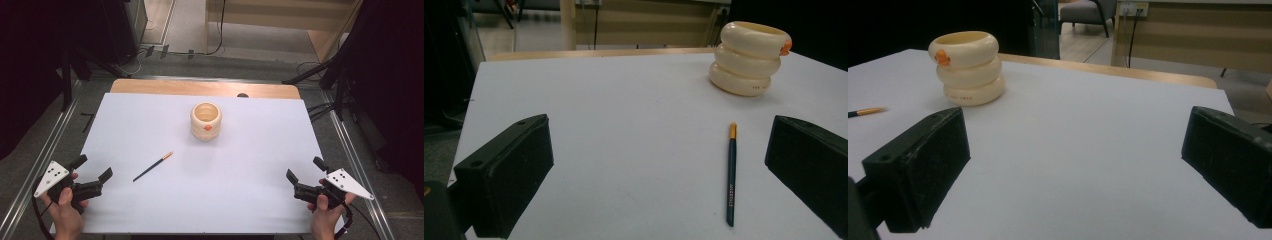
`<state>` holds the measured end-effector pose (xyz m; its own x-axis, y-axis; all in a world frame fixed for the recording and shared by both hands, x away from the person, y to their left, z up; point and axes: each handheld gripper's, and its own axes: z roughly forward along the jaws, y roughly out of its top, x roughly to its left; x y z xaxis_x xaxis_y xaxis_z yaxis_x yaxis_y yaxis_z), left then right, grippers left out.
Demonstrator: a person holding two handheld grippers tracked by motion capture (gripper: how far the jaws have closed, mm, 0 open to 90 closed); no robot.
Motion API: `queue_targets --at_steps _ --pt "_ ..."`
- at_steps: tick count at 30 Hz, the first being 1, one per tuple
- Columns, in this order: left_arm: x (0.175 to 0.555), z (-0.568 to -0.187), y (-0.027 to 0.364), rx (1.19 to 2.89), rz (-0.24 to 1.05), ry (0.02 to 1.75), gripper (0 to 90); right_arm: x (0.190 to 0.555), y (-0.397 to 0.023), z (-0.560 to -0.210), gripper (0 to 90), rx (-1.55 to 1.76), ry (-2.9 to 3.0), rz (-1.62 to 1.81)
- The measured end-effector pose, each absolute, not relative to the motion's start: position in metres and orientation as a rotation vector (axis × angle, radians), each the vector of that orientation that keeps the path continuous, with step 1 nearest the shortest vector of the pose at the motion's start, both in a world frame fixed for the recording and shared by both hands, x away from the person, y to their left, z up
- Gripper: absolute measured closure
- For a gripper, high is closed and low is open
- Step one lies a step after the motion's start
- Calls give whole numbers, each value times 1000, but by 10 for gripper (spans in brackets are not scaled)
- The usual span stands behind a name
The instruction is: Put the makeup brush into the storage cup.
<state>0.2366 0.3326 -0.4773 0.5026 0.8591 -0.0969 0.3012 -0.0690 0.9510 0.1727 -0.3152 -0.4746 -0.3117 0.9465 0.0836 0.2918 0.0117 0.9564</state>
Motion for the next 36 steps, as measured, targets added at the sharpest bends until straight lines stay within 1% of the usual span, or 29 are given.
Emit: queue_targets --at_steps 6,12,20,29,36 --pt "239 -478 332 1632 591 1007 0 174 -314 -475 0 1279 1684 1333" --pt "244 -471 324 1661 587 995 0 173 -314 -472 0 1265 1691 1333" --pt "257 -460 304 1753 571 982 0 172 -314 -470 0 1255 1696 1319" --pt "273 -449 283 1899 577 970 0 173 -313 -470 0 1253 1708 1311" --pt "285 -442 264 2000 558 960 0 173 -311 -471 0 1220 1722 1322"
